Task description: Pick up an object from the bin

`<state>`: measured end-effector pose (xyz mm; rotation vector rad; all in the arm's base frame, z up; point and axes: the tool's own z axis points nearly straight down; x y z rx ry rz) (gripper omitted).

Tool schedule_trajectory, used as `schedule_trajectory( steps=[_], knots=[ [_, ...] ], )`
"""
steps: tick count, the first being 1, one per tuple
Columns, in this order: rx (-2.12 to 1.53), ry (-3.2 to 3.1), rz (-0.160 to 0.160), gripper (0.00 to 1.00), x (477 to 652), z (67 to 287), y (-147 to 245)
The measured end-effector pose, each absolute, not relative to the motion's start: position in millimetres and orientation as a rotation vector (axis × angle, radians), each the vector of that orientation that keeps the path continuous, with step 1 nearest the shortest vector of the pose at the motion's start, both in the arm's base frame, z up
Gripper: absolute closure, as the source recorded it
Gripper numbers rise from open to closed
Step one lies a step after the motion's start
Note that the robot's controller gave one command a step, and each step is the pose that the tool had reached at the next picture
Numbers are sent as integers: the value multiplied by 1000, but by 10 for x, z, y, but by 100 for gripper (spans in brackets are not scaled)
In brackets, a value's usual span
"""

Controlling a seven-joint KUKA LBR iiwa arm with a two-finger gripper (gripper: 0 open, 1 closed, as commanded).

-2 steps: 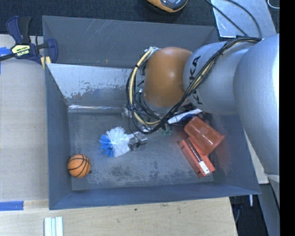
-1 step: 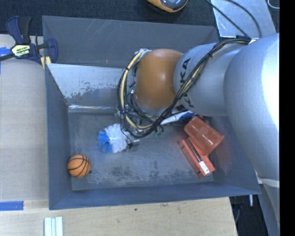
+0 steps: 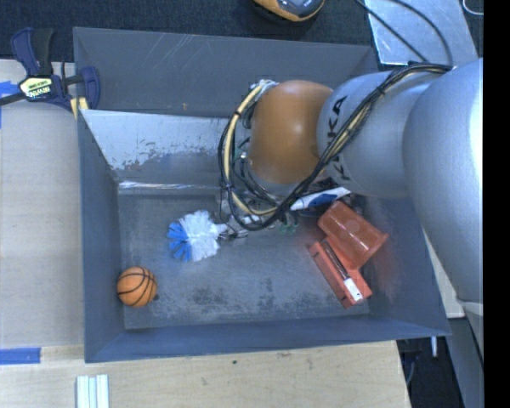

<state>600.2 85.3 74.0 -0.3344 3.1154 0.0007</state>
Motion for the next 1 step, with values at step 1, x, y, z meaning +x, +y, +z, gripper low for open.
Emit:
schedule_trajectory(
  steps=[1],
  knots=[
    [-334, 3115, 1, 100, 6002, 740, 853]
  ],
)
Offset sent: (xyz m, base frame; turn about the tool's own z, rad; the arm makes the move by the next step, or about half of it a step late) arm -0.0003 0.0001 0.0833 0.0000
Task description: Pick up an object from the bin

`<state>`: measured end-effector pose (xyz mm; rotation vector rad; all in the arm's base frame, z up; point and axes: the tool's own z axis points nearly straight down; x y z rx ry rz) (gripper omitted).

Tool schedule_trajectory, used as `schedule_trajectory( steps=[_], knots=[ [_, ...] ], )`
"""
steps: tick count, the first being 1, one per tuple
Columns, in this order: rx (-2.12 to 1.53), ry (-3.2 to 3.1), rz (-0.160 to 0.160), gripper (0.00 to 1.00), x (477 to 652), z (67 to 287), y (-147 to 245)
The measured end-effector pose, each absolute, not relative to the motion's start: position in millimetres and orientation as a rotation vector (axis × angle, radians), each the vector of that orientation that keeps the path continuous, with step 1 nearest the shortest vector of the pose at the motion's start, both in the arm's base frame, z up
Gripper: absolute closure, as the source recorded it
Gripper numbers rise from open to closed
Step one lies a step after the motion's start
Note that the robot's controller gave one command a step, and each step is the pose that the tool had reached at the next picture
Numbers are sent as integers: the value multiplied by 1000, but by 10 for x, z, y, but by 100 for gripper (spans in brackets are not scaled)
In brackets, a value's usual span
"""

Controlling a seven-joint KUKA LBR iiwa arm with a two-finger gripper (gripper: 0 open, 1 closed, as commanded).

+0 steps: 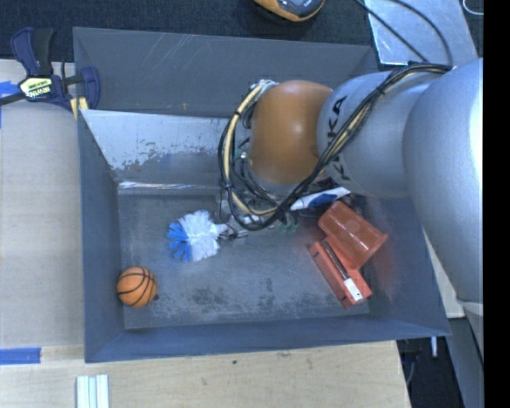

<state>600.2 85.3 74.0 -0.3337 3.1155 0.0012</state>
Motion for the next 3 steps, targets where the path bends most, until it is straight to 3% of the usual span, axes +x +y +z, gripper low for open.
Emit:
schedule_trajectory(
  steps=[1, 3],
  knots=[
    [-334, 3120, 1, 100, 5990, 770, 852],
    [-332, 3119, 1, 100, 5992, 1250, 852]
  ],
)
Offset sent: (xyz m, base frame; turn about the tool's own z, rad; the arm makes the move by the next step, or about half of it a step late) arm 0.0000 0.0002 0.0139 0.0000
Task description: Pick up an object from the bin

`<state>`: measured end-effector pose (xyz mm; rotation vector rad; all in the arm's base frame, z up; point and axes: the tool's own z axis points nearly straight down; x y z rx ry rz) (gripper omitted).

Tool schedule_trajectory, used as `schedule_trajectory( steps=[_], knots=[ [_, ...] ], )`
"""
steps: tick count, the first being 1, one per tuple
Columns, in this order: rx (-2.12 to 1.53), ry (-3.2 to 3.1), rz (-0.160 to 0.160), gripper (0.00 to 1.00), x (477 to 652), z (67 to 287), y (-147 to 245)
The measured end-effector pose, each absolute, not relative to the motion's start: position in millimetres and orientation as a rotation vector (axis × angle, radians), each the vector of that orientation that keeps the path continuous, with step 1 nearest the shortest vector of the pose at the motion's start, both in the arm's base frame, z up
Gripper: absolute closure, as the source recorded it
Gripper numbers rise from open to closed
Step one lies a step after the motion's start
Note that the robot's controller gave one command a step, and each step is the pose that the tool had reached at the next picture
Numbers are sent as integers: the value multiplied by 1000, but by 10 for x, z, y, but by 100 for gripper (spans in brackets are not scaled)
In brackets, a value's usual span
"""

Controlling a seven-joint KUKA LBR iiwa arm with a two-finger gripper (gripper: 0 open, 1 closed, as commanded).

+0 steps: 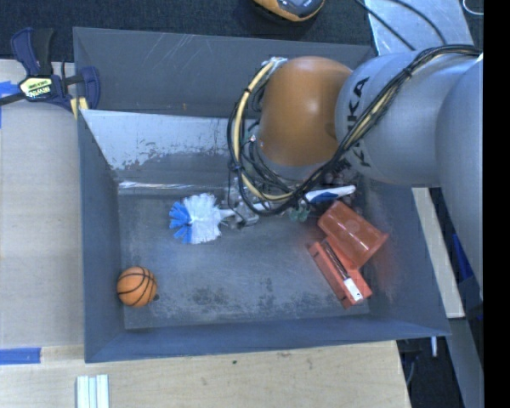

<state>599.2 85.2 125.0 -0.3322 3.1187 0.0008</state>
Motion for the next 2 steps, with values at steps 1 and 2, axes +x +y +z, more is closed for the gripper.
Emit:
schedule_trajectory(
  steps=[1, 2],
  knots=[
    [-331, 3113, 1, 100, 6004, 1412, 852],
    [-331, 3122, 1, 100, 5984, 1543, 849]
  ],
)
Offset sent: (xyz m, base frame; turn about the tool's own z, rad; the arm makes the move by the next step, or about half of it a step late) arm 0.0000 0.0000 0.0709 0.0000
